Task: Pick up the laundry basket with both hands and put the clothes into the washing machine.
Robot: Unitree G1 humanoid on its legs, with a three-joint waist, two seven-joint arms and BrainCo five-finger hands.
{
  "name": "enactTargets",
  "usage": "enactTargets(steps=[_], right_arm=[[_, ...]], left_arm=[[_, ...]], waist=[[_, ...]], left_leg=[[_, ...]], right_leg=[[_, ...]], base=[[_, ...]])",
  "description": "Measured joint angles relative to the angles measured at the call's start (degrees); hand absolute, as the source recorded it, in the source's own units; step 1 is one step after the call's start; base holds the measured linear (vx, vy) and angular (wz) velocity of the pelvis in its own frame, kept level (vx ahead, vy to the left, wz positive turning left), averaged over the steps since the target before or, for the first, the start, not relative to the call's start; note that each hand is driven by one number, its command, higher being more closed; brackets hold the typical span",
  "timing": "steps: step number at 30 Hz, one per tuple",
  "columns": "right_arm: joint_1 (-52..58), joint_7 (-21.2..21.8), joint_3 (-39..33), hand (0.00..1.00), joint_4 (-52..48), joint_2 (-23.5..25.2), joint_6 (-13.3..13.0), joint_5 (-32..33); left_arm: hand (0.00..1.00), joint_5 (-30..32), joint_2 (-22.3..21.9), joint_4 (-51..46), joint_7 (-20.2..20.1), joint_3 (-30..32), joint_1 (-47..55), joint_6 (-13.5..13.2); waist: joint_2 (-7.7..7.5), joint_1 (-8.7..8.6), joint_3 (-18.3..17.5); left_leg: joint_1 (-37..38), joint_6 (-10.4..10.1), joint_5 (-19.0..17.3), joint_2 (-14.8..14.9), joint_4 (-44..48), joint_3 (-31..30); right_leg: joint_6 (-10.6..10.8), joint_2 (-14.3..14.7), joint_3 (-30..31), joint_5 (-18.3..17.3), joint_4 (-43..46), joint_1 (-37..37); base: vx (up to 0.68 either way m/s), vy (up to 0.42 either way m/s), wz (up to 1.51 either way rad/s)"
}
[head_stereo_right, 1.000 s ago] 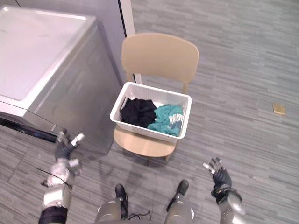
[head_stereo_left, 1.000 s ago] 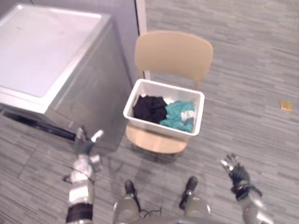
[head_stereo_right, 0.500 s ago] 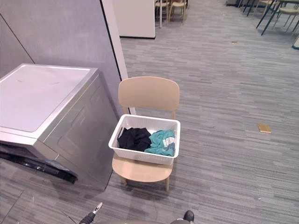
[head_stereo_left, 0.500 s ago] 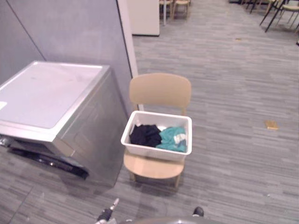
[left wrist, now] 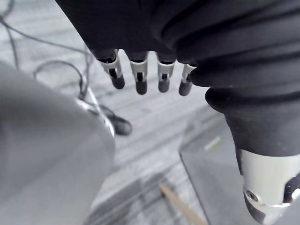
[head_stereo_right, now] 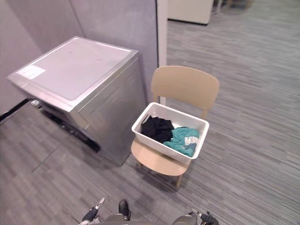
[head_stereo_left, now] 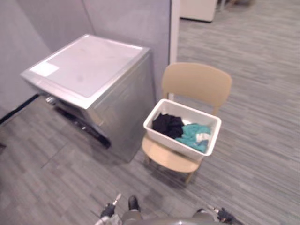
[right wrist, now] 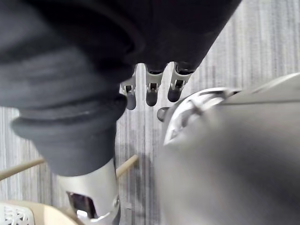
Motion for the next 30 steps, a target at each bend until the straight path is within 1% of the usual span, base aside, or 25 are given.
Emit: enactTargets(steps=[1, 2, 4, 5, 6, 7, 8, 9, 10, 12, 13, 14, 15, 16, 17, 18, 19, 20, 22, 23, 25, 26, 28, 29, 30], right_arm=[[-0.4, -0.1, -0.6, 0.00, -0.1, 0.0, -0.3, 0.0], [-0.5, -0.5, -0.7, 0.00, -0.1, -0.4, -0.9, 0.0], [0.3, -0.8, -1.1, 0.00, -0.2, -0.8, -1.2, 0.2], [0.4, -0.8, -1.7, 0.00, -0.3, -0.8, -1.2, 0.2], [0.6, -0.9, -3.0, 0.00, -0.4, -0.8, -1.3, 0.2], [0.4, -0.9, -4.4, 0.00, -0.2, -0.9, -1.2, 0.2], [0.1, -0.9, -5.1, 0.00, 0.5, -1.0, -1.0, 0.2], [0.0, -1.4, -6.3, 0.00, 2.2, 0.5, -1.2, 0.2], [-0.4, -2.0, -6.6, 0.00, 3.1, 1.8, -0.8, 0.2], [0.7, -2.0, -6.5, 0.00, 3.4, 2.4, -0.5, 1.9], [1.0, -2.1, -6.4, 0.00, 3.3, 2.5, -0.6, 2.3], [1.2, -2.0, -6.1, 0.00, 3.3, 2.5, -0.6, 4.3], [1.1, -2.0, -6.1, 0.00, 2.9, 2.5, -0.6, 5.0], [0.8, -2.0, -6.1, 0.00, 2.1, 2.0, -0.9, 5.8], [0.4, -1.9, -6.2, 0.00, 1.5, 1.6, -1.3, 6.2], [0.0, -1.8, -6.2, 0.00, 1.1, 1.6, -1.3, 6.2], [-0.5, -1.6, -5.9, 0.00, 0.6, 1.7, -1.2, 6.2], [-0.9, -0.7, -3.8, 0.00, -0.3, 2.3, -1.2, 6.3], [-0.5, 0.6, -0.8, 0.00, -3.0, 5.5, -1.3, 6.8], [-0.2, 0.9, 0.5, 0.00, -4.7, 6.2, -1.5, 7.5], [0.1, 1.7, 1.4, 0.00, -5.0, 6.4, -1.6, 8.8], [0.7, 1.7, 1.8, 0.00, -6.2, 7.0, -1.7, 9.4], [1.6, 1.6, 1.8, 0.00, -7.9, 8.1, -1.8, 11.1], [3.1, 1.5, 2.2, 0.00, -8.8, 8.6, -1.8, 11.3], [3.2, 1.5, 1.5, 0.00, -9.0, 9.6, -1.8, 11.3]], left_arm=[[0.00, 0.1, 0.2, 0.0, 0.0, 1.1, 0.0, -0.2], [0.00, 0.3, 0.4, 0.2, 0.2, 2.4, 0.7, -0.2], [0.00, 0.4, 0.4, 2.1, 0.0, 3.2, 1.2, -0.2], [0.00, 0.6, 0.4, 2.2, -0.1, 3.2, 1.1, -0.2], [0.00, 1.5, 0.3, 2.3, -0.2, 3.5, 0.0, 0.3], [0.00, 2.2, 0.0, 2.4, -0.2, 3.5, -1.3, 0.7], [0.00, 2.6, 0.2, 2.5, -0.2, 3.6, -1.9, 0.8], [0.00, 3.4, 1.0, 2.5, -0.2, 3.5, -3.0, 1.0], [0.00, 3.5, 2.6, 2.6, -0.2, 3.4, -3.3, 1.3], [0.00, 3.6, 4.0, 2.5, -0.2, 2.2, -3.0, 1.4], [0.00, 3.6, 4.4, 2.3, -0.2, 1.7, -3.0, 1.3], [0.00, 3.6, 5.0, 2.0, -0.2, -0.4, -3.6, 1.1], [0.00, 3.7, 5.1, 2.0, -0.3, -1.4, -3.9, 0.9], [0.00, 3.7, 4.9, 2.0, -0.5, -4.0, -4.7, 0.6], [0.00, 4.8, 5.0, 2.1, -0.8, -5.0, -4.7, 0.2], [0.00, 5.3, 4.6, 2.2, -0.9, -5.3, -4.5, 0.1], [0.00, 5.8, 4.7, 2.4, -1.0, -6.0, -4.2, 0.0], [0.00, 5.9, 5.2, 3.3, -1.3, -7.6, -3.8, 0.1], [0.00, 7.4, 5.5, 4.5, -1.6, -9.2, -4.2, 0.1], [0.00, 8.6, 4.9, 4.5, -1.8, -9.1, -5.1, 0.1], [0.00, 9.8, 4.0, 4.7, -2.3, -8.9, -6.2, 0.1], [0.00, 10.4, 3.1, 4.7, -2.5, -8.0, -7.0, 0.3], [0.00, 10.7, 1.9, 4.7, -2.5, -6.4, -8.4, 0.7], [0.00, 11.0, 1.5, 4.7, -2.5, -6.3, -9.4, 0.8], [0.00, 11.6, 0.6, 4.7, -2.4, -6.8, -10.4, 1.0]], waist=[[-0.30, 0.62, 0.1], [-0.11, 0.24, 0.1], [0.12, -1.12, 0.1], [0.15, -1.22, 0.1], [0.47, -1.38, -0.1], [0.32, -1.15, -0.6], [0.23, -1.54, -1.0], [-1.97, -1.42, -0.9], [-4.34, -0.62, -0.7], [-4.74, -0.28, -0.9], [-5.21, 0.00, -1.3], [-5.87, 0.07, -1.8], [-5.86, -0.08, -1.9], [-5.54, -0.50, -2.0], [-5.34, -1.25, -2.0], [-4.91, -1.31, -1.8], [-4.13, -1.15, -1.4], [-2.38, -1.50, -0.5], [-0.63, -3.59, -0.1], [-1.13, -4.23, -0.1], [-1.38, -4.54, 0.4], [-2.19, -4.48, 1.1], [-3.50, -4.77, 2.2], [-5.35, -4.63, 2.3], [-5.38, -4.41, 2.3]], left_leg=[[-1.7, -0.7, 0.2, 0.3, 7.6, 0.1], [-2.1, -1.0, 0.3, 2.4, 19.3, 0.9], [2.1, -2.4, -0.5, 7.0, 25.8, 2.2], [2.4, -2.4, -0.5, 7.6, 25.8, 2.3], [2.7, -5.0, 1.1, 9.2, 23.2, 3.0], [3.6, -13.3, -1.1, 7.6, 16.7, 3.1], [3.8, -14.6, -2.7, 6.2, 14.5, 3.0], [2.2, -14.1, -5.1, 4.3, 13.6, 2.2], [0.5, -14.1, -5.4, 2.7, 16.4, 1.2], [-0.2, -12.2, -7.8, 1.9, 19.8, 0.6], [-0.4, -11.6, -8.3, 1.0, 20.1, 0.4], [-1.4, -9.0, -9.9, -1.6, 20.5, -0.3], [-2.0, -7.7, -10.6, -2.9, 20.4, -0.7], [-2.7, -5.0, -10.9, -5.7, 18.6, -1.1], [-1.7, -2.7, -10.1, -7.6, 16.1, -2.0], [-1.1, -1.6, -9.4, -8.0, 14.9, -2.2], [0.4, -0.7, -8.4, -8.3, 12.9, -2.2], [2.7, -0.3, -7.2, -8.1, 10.3, -2.7], [6.9, 1.7, -4.5, -9.1, 2.8, -6.2], [7.9, 2.3, -4.0, -9.6, 0.4, -8.7], [8.4, 2.4, -4.0, -9.5, -0.8, -11.5], [9.3, 2.3, -4.0, -9.3, -1.6, -13.6], [10.4, 1.5, -4.5, -8.3, -2.5, -16.1], [10.3, -0.8, -5.6, -7.9, -2.1, -17.2], [10.2, -3.7, -4.6, -5.8, -0.2, -13.9]], right_leg=[[0.2, -1.1, -0.2, 0.2, 0.8, -0.2], [0.2, -2.1, -1.4, 0.3, 1.9, 0.7], [0.3, -4.1, -5.3, 0.2, 4.4, 2.9], [0.3, -4.4, -5.7, 0.2, 4.9, 2.8], [0.4, -5.6, -6.4, 0.3, 7.4, 1.3], [1.0, -7.8, -7.5, 0.6, 10.3, -0.8], [1.8, -8.9, -8.1, 1.2, 10.7, -1.2], [2.6, -10.4, -9.9, 3.3, 9.5, -1.0], [1.8, -11.1, -10.5, 7.0, 7.0, 0.4], [0.9, -11.7, -10.2, 13.1, 5.1, 3.0], [0.6, -12.6, -9.7, 14.7, 5.0, 3.2], [-0.8, -14.7, -8.4, 20.0, 4.2, 3.2], [-2.2, -15.8, -8.2, 22.9, 4.0, 3.0], [-5.9, -18.0, -7.1, 27.2, 4.4, 1.4], [-8.8, -18.7, -2.6, 24.7, 8.5, -1.5], [-12.0, -17.4, 1.3, 21.2, 10.8, -3.1], [-14.1, -14.9, 6.1, 15.7, 13.5, -4.6], [-7.8, -8.8, 13.3, 5.2, 17.5, -5.3], [-5.2, 4.9, 18.8, -10.0, 22.6, -5.5], [-3.8, 10.4, 20.5, -13.4, 22.8, -6.9], [-4.1, 14.8, 23.0, -15.0, 20.8, -9.6], [-4.1, 16.9, 27.2, -14.9, 18.0, -11.5], [-3.5, 18.4, 34.8, -13.7, 13.3, -13.5], [-2.3, 17.8, 37.0, -6.7, 9.5, -13.0], [-3.6, 18.7, 33.4, -7.5, 8.2, -11.0]], base=[[-0.03, 0.026, 0.51], [-0.03, 0.023, 0.43], [-0.03, 0.152, 0.76], [0.01, 0.243, 0.83], [0.04, 0.292, 0.77], [0.04, 0.388, 0.99], [0.00, 0.429, 1.11], [-0.08, 0.410, 0.94], [-0.10, 0.386, 0.77], [-0.12, 0.436, 0.44], [-0.13, 0.488, 0.46], [-0.10, 0.315, 0.42], [-0.10, 0.379, 0.58], [-0.03, 0.345, 0.59], [0.01, 0.314, 0.42], [0.05, 0.239, 0.08], [0.05, 0.207, -0.12], [0.04, 0.235, 0.07], [0.04, 0.163, 0.84], [0.05, 0.030, 1.04], [0.08, -0.121, 0.88], [0.13, -0.223, 0.89], [0.13, -0.253, 0.95], [0.20, -0.398, 1.07], [0.22, -0.392, 0.90]])
